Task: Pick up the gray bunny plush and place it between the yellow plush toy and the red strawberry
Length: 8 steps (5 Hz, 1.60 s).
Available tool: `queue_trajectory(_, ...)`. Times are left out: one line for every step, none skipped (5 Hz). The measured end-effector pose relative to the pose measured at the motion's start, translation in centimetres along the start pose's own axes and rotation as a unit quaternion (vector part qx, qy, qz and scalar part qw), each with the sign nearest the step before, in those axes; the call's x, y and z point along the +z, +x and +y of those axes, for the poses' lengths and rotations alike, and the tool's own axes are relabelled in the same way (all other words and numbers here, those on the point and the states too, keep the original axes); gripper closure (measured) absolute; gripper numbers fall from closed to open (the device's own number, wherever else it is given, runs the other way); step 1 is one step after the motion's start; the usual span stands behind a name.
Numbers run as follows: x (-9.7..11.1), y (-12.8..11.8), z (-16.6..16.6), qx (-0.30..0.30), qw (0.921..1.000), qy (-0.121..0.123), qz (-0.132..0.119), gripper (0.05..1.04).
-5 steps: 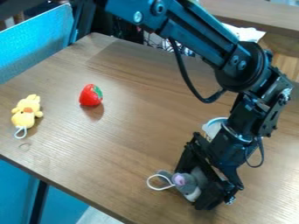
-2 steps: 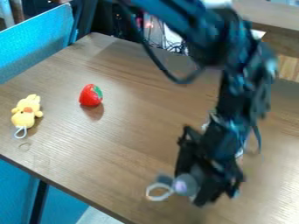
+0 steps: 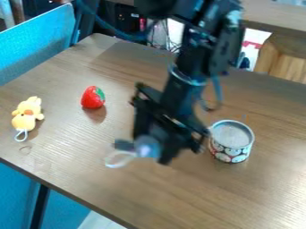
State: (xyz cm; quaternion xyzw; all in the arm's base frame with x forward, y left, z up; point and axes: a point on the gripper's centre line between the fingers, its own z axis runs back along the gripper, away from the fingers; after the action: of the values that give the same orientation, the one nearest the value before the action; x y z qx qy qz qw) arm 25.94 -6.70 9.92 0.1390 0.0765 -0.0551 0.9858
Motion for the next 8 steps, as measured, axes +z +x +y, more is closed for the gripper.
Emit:
queue_trajectory(-1.5,-0.3,4.7,0.111,0.9917,0.063,0.018,0.352)
queue_trajectory(-5.3,0.3,8.8,0.168,0.9825,0.076,0.026,0.352)
queue_trajectory(-8.5,1.4,13.1,0.207,0.9781,0.017,0.007,0.352)
queue_trajectory(-10.7,2.8,13.6,0.218,0.9754,-0.033,0.007,0.352)
queue_trajectory(-11.1,3.4,13.2,0.234,0.9702,-0.062,0.004,0.287)
queue_trajectory(-11.1,3.1,12.5,0.243,0.9658,-0.089,-0.003,0.089)
queue_trajectory(-8.7,1.6,11.7,0.253,0.9586,-0.124,-0.042,0.081)
queue_trajectory(-5.0,-0.1,12.6,0.281,0.9437,-0.146,-0.097,0.083)
